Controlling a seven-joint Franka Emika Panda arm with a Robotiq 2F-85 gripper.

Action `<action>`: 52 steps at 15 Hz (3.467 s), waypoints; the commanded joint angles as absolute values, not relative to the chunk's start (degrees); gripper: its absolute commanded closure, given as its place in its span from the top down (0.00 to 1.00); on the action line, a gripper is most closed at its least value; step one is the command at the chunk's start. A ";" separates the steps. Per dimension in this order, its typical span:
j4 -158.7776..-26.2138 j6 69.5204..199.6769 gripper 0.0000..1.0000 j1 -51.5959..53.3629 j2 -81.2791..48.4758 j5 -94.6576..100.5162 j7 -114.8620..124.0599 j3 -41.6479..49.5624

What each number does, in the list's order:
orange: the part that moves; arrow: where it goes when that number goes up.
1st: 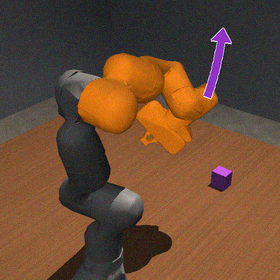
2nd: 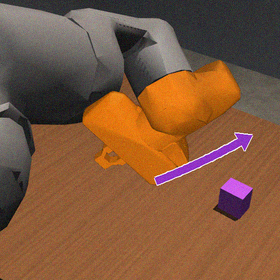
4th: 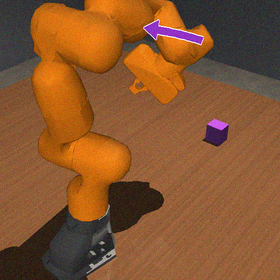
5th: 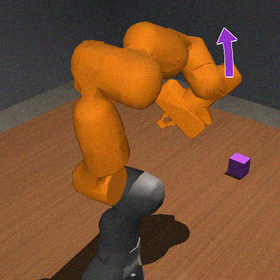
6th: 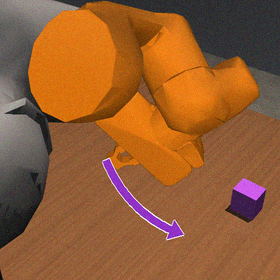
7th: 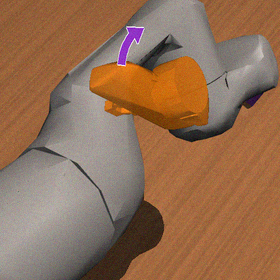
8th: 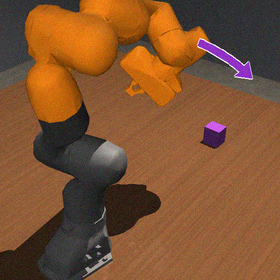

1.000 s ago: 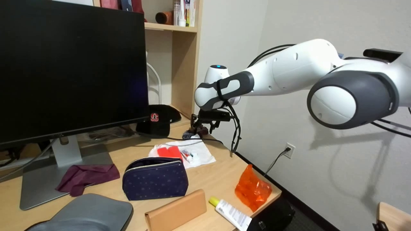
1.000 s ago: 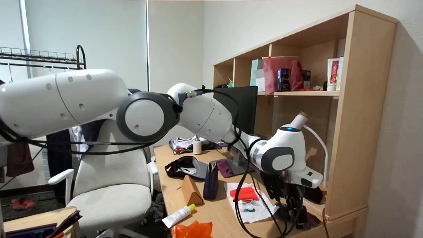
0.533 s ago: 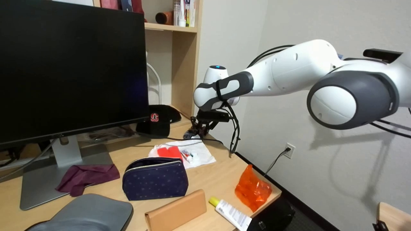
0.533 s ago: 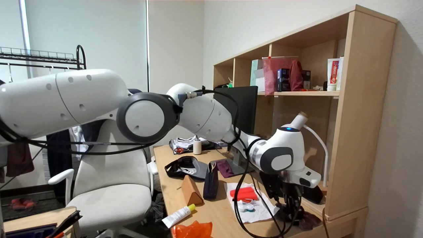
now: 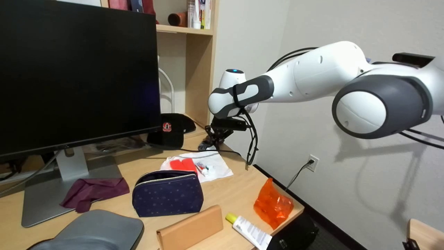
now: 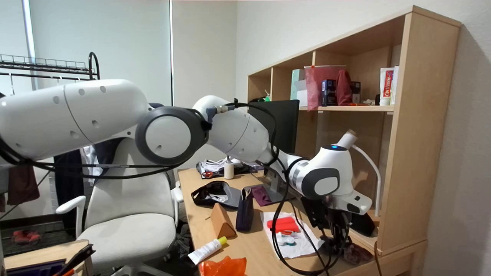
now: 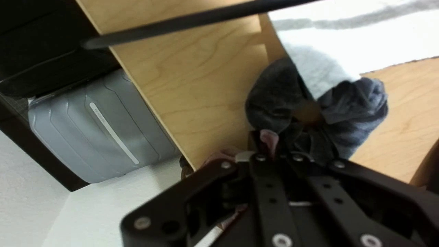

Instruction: Place the scrunchies in the blue bag

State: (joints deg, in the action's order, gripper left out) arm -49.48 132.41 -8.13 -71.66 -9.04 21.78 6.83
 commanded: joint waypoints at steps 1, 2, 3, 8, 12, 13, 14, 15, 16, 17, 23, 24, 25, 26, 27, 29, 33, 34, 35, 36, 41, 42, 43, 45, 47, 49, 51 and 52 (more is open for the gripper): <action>-52.21 134.58 0.09 -9.02 -68.17 -10.17 19.08 5.23; -53.00 135.80 0.11 -8.94 -67.28 -10.17 19.13 5.23; -53.99 136.95 0.09 -8.94 -66.13 -10.27 18.71 4.98; -60.52 144.23 0.09 -9.40 -60.29 -11.00 15.87 2.81; -70.15 148.96 0.10 -9.90 -53.72 -11.37 13.56 0.93; -72.55 148.82 0.09 -10.11 -52.06 -11.41 12.71 0.43; -74.93 148.32 0.09 -10.43 -50.32 -11.62 11.70 -0.23; -77.28 148.18 0.09 -10.46 -48.61 -11.48 10.93 -0.24; -79.78 148.47 0.09 -10.08 -46.83 -10.93 10.76 0.37; -82.20 148.59 0.09 -9.74 -45.04 -10.49 10.39 0.85; -97.95 145.49 0.09 -7.32 -32.44 -6.51 4.37 2.35; -100.84 145.31 0.09 -6.68 -30.06 -5.34 2.81 2.39; -103.78 145.70 0.09 -6.15 -27.75 -4.45 1.64 2.33; -106.83 146.50 0.09 -5.71 -25.26 -3.94 1.00 2.15; -109.86 145.94 0.09 -5.67 -22.61 -4.09 -0.19 1.44; -104.19 146.00 0.10 -5.43 -27.40 -5.26 1.93 1.90; -108.39 146.00 0.10 -5.02 -23.80 -5.17 1.25 1.85; -108.48 146.00 0.10 -5.02 -23.81 -5.16 1.21 1.85; -108.54 146.01 0.10 -5.03 -23.81 -5.16 1.20 1.86; -108.56 146.01 0.10 -5.03 -23.81 -5.16 1.18 1.86; -110.51 144.02 0.09 -1.22 -21.41 -0.61 4.42 3.07; -111.66 143.68 0.09 -0.42 -20.20 0.10 4.41 2.74; -112.23 143.97 0.09 0.71 -19.65 1.60 4.97 2.95; -114.17 144.26 0.09 2.74 -17.70 3.80 5.80 2.67; -116.56 145.20 0.09 4.61 -15.46 6.38 6.72 2.61; -118.99 145.21 0.09 5.48 -13.00 7.30 6.06 1.62; -121.34 146.14 0.09 6.40 -10.85 8.27 5.81 0.81; -122.41 146.66 0.09 6.85 -9.72 9.00 5.77 0.32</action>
